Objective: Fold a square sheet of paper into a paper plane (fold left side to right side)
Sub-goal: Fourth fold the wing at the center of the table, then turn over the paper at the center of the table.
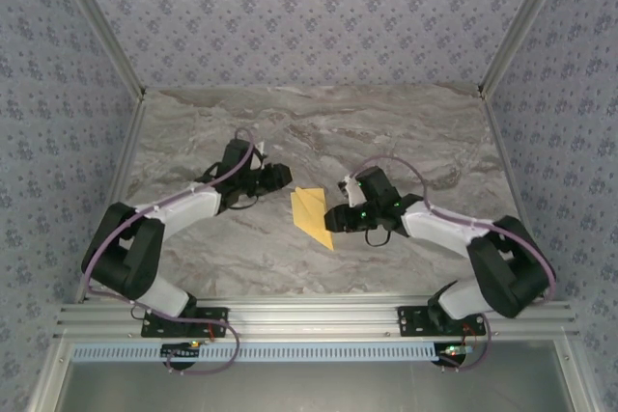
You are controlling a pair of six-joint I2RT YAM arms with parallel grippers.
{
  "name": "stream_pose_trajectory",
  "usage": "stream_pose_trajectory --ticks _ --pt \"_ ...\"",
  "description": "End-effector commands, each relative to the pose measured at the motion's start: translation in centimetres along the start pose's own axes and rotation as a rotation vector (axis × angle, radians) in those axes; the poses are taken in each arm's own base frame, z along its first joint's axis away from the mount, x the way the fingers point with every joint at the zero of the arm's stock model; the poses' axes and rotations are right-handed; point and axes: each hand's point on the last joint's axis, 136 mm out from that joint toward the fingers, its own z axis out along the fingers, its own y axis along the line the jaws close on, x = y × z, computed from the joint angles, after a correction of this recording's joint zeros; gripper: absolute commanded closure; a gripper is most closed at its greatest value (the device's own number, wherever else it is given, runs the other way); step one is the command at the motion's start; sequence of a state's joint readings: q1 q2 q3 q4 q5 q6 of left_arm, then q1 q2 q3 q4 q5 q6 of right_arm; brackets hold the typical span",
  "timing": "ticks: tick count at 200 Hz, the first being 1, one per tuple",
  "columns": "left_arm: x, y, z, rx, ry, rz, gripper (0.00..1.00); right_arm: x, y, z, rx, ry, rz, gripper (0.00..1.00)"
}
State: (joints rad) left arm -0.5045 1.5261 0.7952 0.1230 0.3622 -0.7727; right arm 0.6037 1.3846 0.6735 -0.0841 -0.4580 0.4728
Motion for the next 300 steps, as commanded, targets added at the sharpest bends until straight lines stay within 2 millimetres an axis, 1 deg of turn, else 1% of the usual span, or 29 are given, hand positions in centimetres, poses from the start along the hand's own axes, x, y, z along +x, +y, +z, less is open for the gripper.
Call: stream_pose_trajectory --ticks 1,17,38,70,101,125,161,182,201,231,249,265,300 --pt "1.4 -0.3 0.7 0.022 0.001 -0.058 0.63 -0.5 -1.6 -1.6 0.102 -0.082 -0.03 0.47" --pt "2.3 -0.1 1.6 0.01 0.025 -0.062 0.63 -0.5 -1.6 -2.5 0.107 -0.113 -0.04 0.41" --pt "2.9 -0.1 2.9 0.013 0.056 -0.067 0.62 -0.1 -1.7 -3.3 0.114 -0.13 -0.046 0.38" --pt "3.4 -0.2 4.6 0.014 0.087 -0.067 0.62 0.5 -2.4 -3.8 0.137 -0.131 -0.039 0.37" --pt "3.6 0.2 5.9 0.007 0.109 -0.077 0.62 0.6 -2.6 -4.1 0.137 -0.138 -0.032 0.37" --pt "3.8 0.0 7.0 0.022 0.136 -0.086 0.63 0.7 -2.9 -4.3 0.138 -0.141 -0.024 0.37" --pt "3.8 -0.3 8.0 0.034 0.155 -0.093 0.63 0.7 -3.1 -4.8 0.133 -0.152 -0.009 0.37" --pt "3.6 -0.4 7.7 0.03 0.145 -0.091 0.62 0.8 -3.4 -5.0 0.134 -0.156 -0.001 0.36" --pt "3.3 -0.3 6.7 -0.001 0.124 -0.076 0.61 1.0 -3.6 -5.1 0.138 -0.153 0.003 0.36" --pt "3.0 0.8 4.7 -0.098 0.09 -0.081 0.58 1.3 -3.9 -4.9 0.134 -0.145 0.013 0.35" --pt "3.1 1.5 4.1 -0.142 0.082 -0.093 0.57 1.3 -3.8 -4.9 0.126 -0.146 0.016 0.35" --pt "3.3 1.9 4.2 -0.159 0.094 -0.101 0.56 1.3 -3.7 -4.8 0.12 -0.147 0.016 0.35" --pt "3.9 2.1 5.6 -0.149 0.135 -0.12 0.56 1.4 -3.7 -4.9 0.117 -0.142 0.019 0.35"
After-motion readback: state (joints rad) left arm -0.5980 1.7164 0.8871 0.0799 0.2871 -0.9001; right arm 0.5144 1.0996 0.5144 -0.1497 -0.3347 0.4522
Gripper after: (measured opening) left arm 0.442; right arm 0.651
